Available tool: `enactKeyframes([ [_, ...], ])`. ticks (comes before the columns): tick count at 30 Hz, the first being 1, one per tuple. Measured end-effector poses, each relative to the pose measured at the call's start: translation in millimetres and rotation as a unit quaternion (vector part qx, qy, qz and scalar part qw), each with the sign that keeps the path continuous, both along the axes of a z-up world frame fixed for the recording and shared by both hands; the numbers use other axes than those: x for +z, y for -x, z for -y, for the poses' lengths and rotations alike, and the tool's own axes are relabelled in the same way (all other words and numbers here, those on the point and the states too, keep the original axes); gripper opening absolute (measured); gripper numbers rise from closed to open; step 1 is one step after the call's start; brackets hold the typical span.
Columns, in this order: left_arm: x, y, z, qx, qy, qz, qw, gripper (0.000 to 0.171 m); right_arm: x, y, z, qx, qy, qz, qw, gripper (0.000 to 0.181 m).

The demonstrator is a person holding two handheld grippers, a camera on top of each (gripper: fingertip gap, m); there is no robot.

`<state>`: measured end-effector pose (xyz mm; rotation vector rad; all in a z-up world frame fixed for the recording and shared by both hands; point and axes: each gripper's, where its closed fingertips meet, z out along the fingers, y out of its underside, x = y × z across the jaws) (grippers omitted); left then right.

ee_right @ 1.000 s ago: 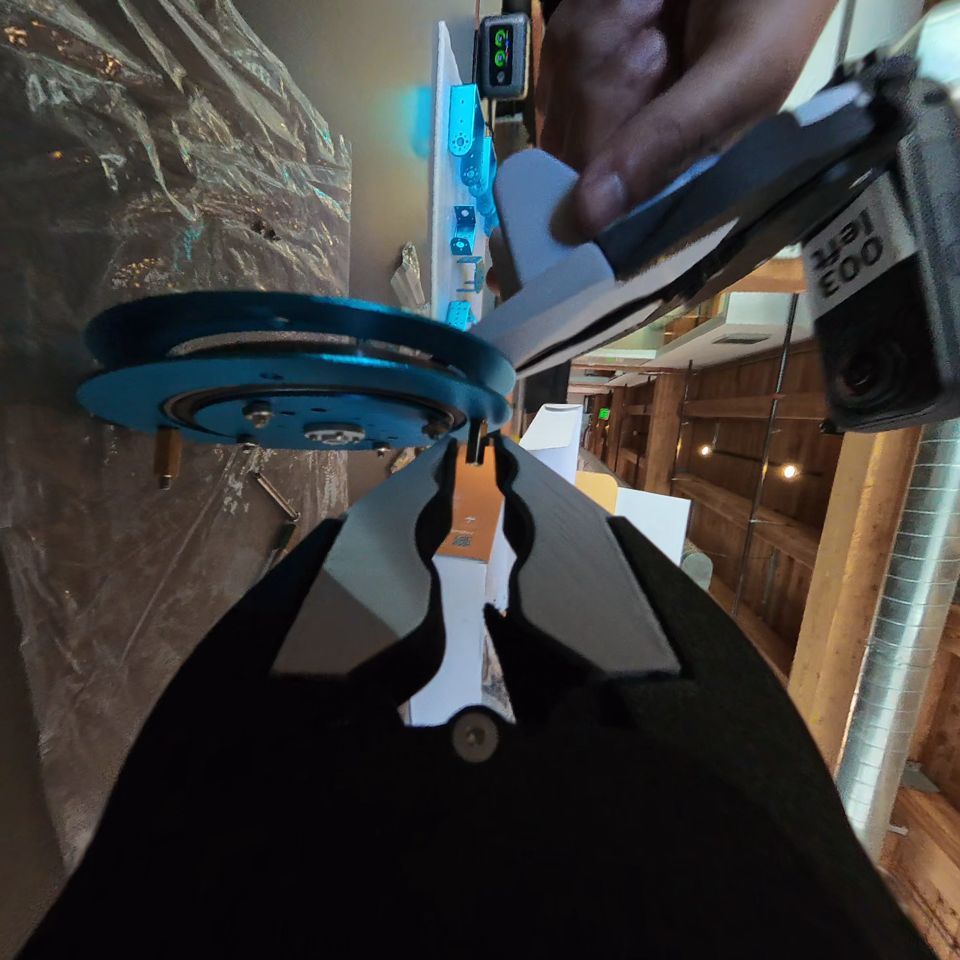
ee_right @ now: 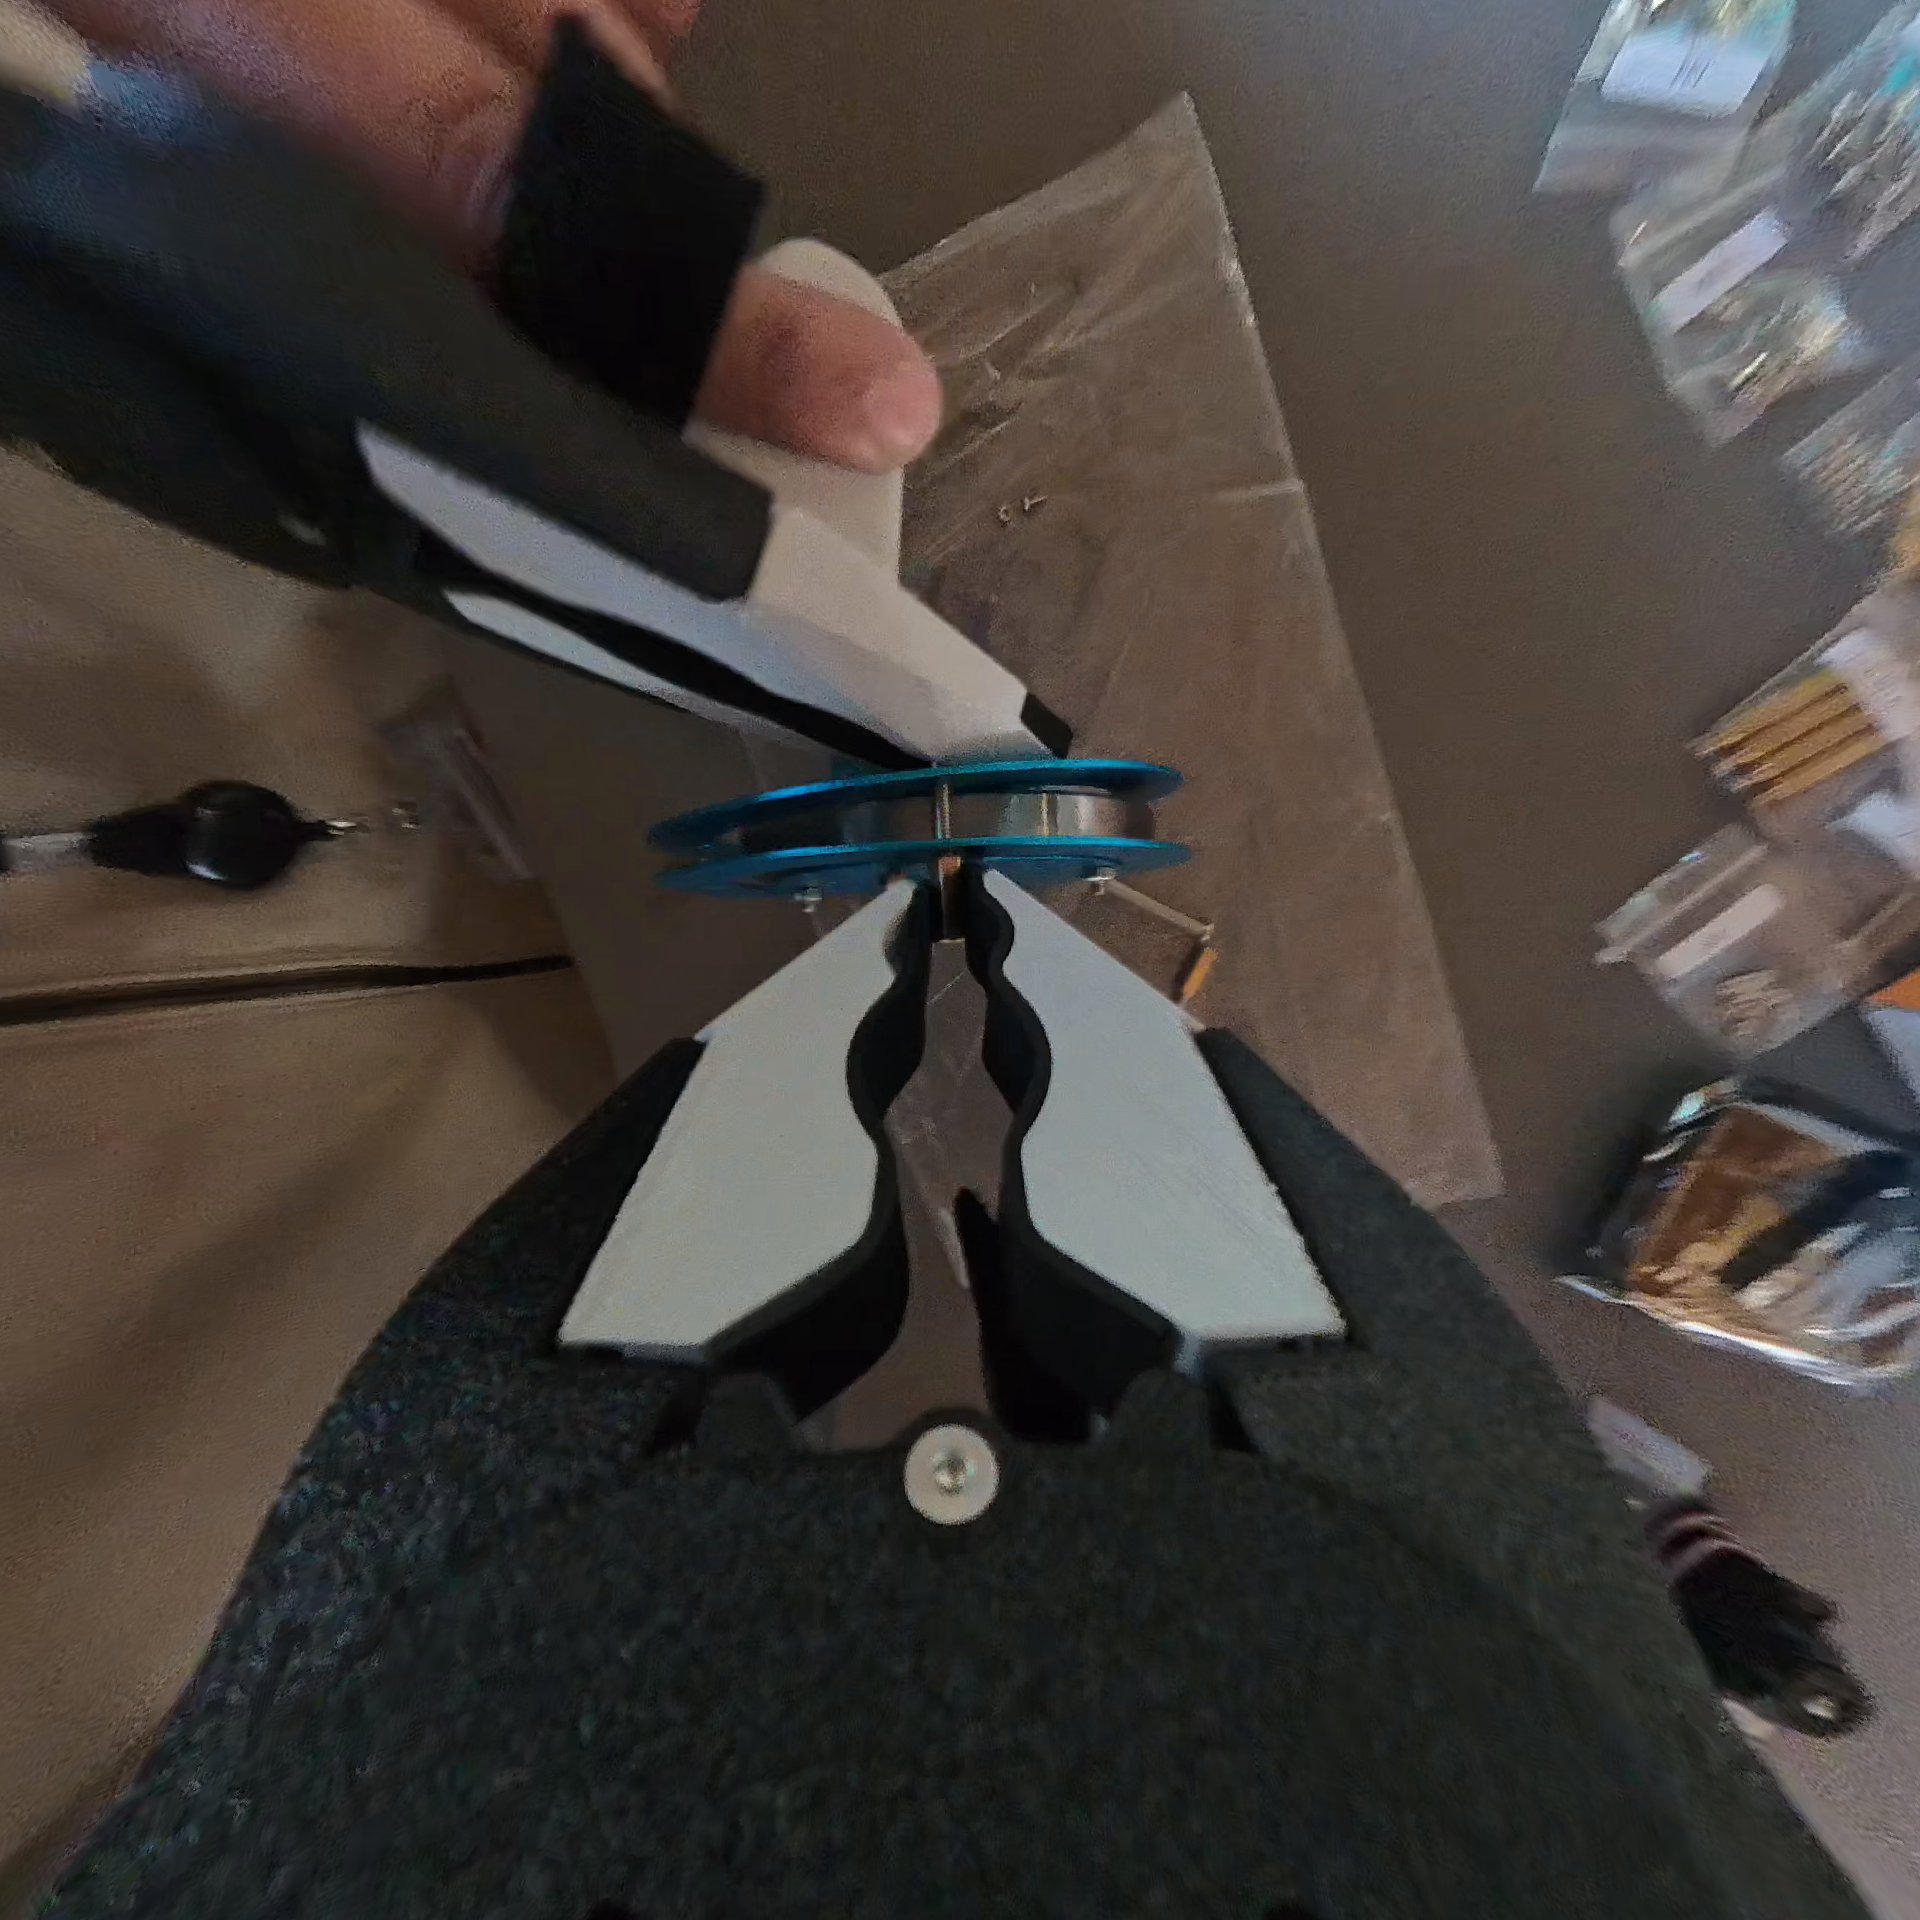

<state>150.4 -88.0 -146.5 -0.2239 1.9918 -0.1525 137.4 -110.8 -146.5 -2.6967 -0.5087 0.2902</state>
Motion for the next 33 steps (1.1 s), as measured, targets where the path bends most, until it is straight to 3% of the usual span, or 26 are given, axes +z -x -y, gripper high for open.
enactKeyframes([
  [4, 3, -4, -1, 0.009, -0.041, 0.058, 0.997, 0.001, 0, 3, 3, -0.037, 0.069, -0.110, 0.991, 0.004],
  [7, 6, -5, 0, 0.004, -0.073, 0.101, 0.992, 0.000, 2, 7, 7, -0.065, 0.125, -0.225, 0.964, 0.004],
  [9, 7, -5, 2, 0.001, -0.089, 0.126, 0.988, 0.000, 4, 12, 10, -0.088, 0.174, -0.321, 0.927, 0.004],
  [13, 10, -8, -1, -0.001, -0.118, 0.172, 0.978, 0.000, 11, 18, 9, -0.133, 0.246, -0.498, 0.821, 0.004],
  [15, 10, -9, -1, -0.004, -0.112, 0.178, 0.978, 0.000, 11, 20, 8, -0.137, 0.250, -0.529, 0.800, 0.004],
  [17, 10, -9, 0, -0.006, -0.093, 0.169, 0.981, 0.000, 11, 21, 9, -0.124, 0.238, -0.516, 0.814, 0.004],
  [22, 9, -9, 0, -0.009, -0.057, 0.144, 0.988, 0.001, 7, 14, 7, -0.098, 0.149, -0.415, 0.892, 0.005],
  [24, 8, -9, 0, -0.011, -0.042, 0.129, 0.991, 0.001, 9, 14, 7, -0.088, 0.105, -0.375, 0.917, 0.013],
  [28, 6, -8, -2, -0.015, 0.000, 0.099, 0.995, 0.000, 12, 11, 14, -0.055, -0.005, -0.236, 0.970, 0.020],
  [31, 3, -9, -12, -0.010, 0.013, 0.107, 0.994, 0.001, 13, -1, 17, -0.047, -0.107, -0.097, 0.988, 0.021],
  [33, 1, -8, -19, -0.010, 0.015, 0.110, 0.994, 0.000, 17, -4, 17, -0.052, -0.180, -0.029, 0.982, 0.021],
])
